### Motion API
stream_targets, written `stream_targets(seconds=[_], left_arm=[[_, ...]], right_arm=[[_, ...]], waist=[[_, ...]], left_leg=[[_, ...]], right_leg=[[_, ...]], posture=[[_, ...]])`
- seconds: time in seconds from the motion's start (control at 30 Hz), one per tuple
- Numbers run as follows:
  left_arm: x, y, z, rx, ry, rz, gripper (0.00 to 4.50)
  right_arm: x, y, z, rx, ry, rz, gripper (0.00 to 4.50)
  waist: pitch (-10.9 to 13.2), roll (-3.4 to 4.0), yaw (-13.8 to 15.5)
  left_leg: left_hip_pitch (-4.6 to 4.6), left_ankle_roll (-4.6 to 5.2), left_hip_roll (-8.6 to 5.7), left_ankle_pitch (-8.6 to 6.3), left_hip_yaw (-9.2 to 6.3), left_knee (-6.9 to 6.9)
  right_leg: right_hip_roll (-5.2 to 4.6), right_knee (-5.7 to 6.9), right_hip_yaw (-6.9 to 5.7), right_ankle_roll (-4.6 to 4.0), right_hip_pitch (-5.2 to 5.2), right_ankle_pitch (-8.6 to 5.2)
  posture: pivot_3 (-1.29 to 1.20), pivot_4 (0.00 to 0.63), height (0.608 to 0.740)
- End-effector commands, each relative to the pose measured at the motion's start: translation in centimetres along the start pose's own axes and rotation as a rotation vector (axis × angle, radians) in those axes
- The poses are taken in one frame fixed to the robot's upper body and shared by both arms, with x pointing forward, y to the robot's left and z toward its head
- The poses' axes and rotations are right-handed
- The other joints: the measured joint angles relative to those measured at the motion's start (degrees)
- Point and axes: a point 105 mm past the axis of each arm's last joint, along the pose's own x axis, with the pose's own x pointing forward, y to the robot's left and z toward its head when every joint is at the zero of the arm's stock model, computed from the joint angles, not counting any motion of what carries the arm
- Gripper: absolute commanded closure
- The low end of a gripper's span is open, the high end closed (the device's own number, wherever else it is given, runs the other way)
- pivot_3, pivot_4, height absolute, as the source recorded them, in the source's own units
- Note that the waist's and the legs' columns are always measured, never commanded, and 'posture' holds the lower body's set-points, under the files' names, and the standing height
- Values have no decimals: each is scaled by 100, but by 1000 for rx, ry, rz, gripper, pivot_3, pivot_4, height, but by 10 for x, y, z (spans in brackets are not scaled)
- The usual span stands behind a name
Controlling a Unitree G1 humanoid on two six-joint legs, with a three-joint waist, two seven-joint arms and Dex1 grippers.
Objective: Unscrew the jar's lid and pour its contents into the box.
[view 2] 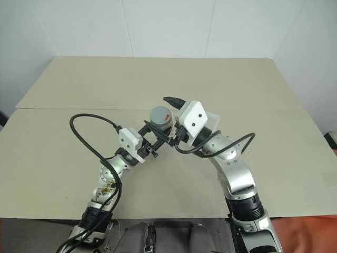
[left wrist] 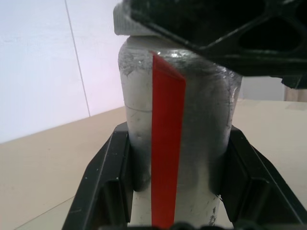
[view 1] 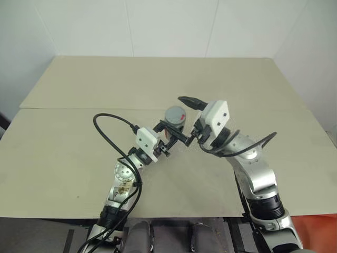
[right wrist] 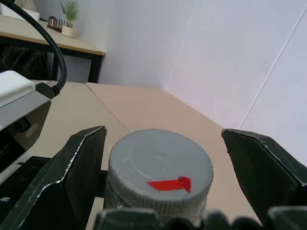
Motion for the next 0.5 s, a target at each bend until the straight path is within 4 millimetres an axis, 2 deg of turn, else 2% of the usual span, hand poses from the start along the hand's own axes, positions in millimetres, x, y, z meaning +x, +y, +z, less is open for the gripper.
stream_targets(seconds=[0.03, 0.5], left_arm=[[4, 1, 12, 34, -57, 16, 2530], [4, 1, 10, 19, -50, 18, 2530]], right_arm=[[-1, -6, 13, -2, -24, -31, 22], [-2, -7, 13, 61, -21, -34, 22]], waist=[[0, 0, -1], [0, 0, -5]], left_leg=[[0, 0, 1, 0, 0, 0], [1, 1, 0, 0, 0, 0]], right_leg=[[0, 0, 0, 0, 0, 0], [1, 0, 0, 0, 1, 0]], posture=[[0, 150, 740], [0, 150, 740]])
